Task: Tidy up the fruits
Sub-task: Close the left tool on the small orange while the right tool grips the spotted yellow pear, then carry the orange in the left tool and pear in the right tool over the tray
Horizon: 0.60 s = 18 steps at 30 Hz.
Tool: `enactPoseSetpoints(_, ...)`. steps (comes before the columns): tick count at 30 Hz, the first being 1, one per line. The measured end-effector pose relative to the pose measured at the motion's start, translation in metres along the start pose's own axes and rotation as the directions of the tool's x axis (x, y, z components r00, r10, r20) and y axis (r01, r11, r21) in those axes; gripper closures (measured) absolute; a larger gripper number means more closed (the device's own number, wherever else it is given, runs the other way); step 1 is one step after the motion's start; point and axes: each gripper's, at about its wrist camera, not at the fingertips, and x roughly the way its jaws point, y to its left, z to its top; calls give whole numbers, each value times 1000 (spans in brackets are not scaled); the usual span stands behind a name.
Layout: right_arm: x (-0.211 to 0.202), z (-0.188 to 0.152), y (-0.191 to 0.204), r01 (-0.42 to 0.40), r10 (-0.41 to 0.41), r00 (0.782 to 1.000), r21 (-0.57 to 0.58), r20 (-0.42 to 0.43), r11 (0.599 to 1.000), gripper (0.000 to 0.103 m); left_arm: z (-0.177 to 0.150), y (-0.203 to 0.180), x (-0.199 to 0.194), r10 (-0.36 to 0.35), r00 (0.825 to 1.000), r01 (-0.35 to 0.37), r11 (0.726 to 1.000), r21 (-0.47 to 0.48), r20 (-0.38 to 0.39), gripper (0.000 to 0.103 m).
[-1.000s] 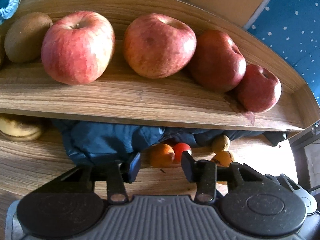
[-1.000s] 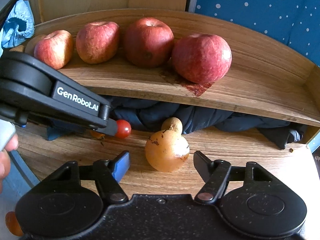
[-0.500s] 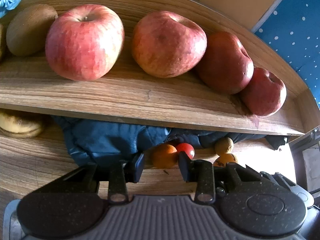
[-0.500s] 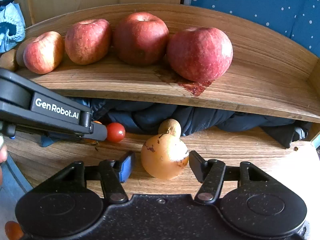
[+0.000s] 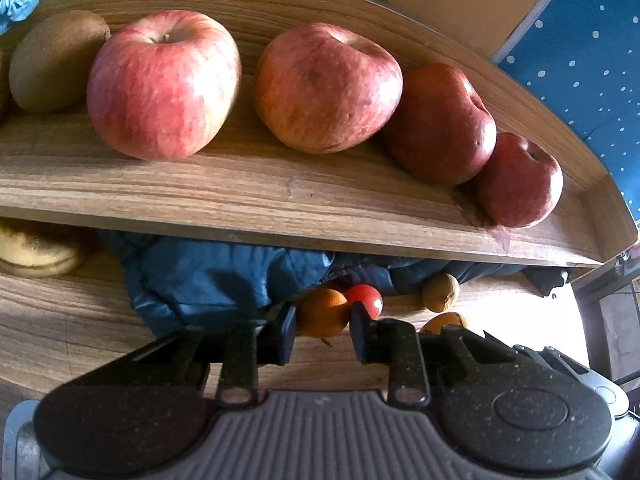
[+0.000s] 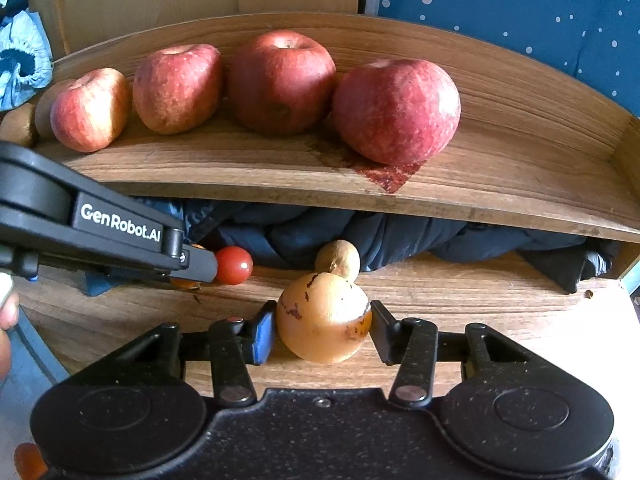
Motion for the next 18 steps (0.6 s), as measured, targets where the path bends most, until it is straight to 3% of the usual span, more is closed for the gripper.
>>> enactPoseSetpoints(18, -15, -4, 14, -45, 45, 999, -23, 6, 999, 53, -21, -7, -14, -2, 1000, 2, 999, 43, -9, 72)
